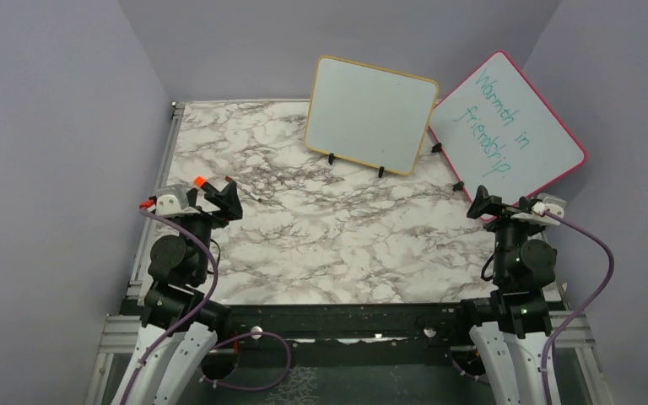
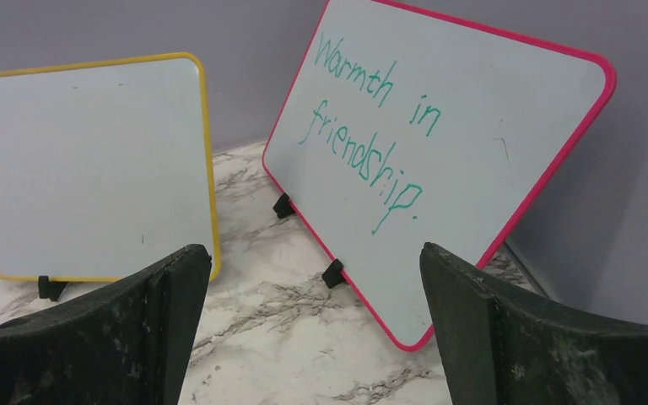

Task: Write a sentence on the whiteboard
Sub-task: Move the whiteboard stand to the center of the board.

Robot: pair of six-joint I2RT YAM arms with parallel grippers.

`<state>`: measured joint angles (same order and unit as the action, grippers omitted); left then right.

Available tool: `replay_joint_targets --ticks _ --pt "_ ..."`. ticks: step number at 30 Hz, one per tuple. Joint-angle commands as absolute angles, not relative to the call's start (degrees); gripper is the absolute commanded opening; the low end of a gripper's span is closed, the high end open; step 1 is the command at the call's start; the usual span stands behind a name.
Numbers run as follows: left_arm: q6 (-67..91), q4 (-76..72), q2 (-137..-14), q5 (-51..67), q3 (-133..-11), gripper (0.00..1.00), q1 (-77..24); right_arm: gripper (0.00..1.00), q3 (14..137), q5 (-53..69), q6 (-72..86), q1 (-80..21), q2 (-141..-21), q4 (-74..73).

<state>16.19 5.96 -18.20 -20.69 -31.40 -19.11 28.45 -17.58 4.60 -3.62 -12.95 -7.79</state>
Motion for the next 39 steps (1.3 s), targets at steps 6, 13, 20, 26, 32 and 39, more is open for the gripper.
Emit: replay_joint_targets --ticks 6,13,20,26,32,39 --pt "11.7 5.3 -15.5 -13.6 -31.0 0.99 -19.2 1.00 30.1 -16.5 4.9 -3.3 -12.1 -7.5" --pt "10.2 6.1 -15.9 -15.4 -30.9 0.99 -19.2 1.00 30.8 -11.3 4.5 -3.3 -13.8 -7.6" --pt "9.6 6.7 -15.8 -15.1 -30.8 0.99 -19.2 1.00 34.3 -2.5 7.2 -3.3 -22.6 -10.2" --pt "9.0 6.4 -15.8 -14.2 -30.2 0.99 -19.2 1.00 37.2 3.4 10.5 -3.3 -35.6 -11.0" --pt "8.2 6.2 -15.7 -13.2 -29.7 0.99 -19.7 1.00 38.7 4.4 14.0 -3.8 -49.4 -8.1" --pt "8.6 5.4 -17.1 -12.3 -29.4 0.99 -20.0 1.00 40.4 -9.5 17.3 -15.0 -62.2 -2.0"
